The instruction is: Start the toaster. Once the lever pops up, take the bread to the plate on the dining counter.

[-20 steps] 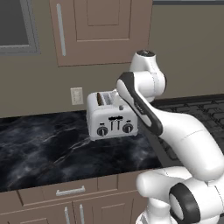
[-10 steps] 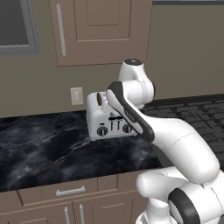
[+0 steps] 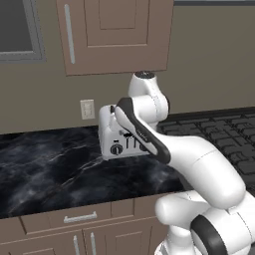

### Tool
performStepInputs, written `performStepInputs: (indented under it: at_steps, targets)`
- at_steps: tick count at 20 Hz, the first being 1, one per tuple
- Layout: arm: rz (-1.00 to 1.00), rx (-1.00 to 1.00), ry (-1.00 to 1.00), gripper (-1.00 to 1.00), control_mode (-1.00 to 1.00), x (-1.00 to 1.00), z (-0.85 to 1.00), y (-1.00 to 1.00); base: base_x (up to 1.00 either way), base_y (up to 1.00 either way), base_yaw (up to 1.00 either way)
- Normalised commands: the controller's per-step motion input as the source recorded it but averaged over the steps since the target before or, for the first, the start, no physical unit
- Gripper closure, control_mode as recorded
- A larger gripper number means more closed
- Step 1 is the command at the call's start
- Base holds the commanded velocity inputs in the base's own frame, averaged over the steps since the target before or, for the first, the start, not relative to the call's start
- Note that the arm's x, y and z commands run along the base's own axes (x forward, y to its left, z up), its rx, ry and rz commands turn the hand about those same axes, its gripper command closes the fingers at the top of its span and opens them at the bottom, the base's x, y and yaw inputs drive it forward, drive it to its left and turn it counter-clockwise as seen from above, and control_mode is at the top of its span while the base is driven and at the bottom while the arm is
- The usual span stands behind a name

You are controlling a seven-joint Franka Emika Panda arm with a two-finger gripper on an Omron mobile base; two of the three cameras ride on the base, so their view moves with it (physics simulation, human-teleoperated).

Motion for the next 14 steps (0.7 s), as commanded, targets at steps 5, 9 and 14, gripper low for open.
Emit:
performStepInputs:
  at_steps: [5,9,14]
  targets:
    - [0.0,0.0,0.0,-1.0,-1.0,0.18,0.0,0.02,0.0,0.0,0.0]
    - [0.0,0.0,0.0,-1.0,-1.0,0.27,0.0,0.0,0.0,0.0,0.0]
    - [-0.01,0.01,0.0,-1.0,-1.0,0.25,0.0,-0.04,0.0,0.0,0.0]
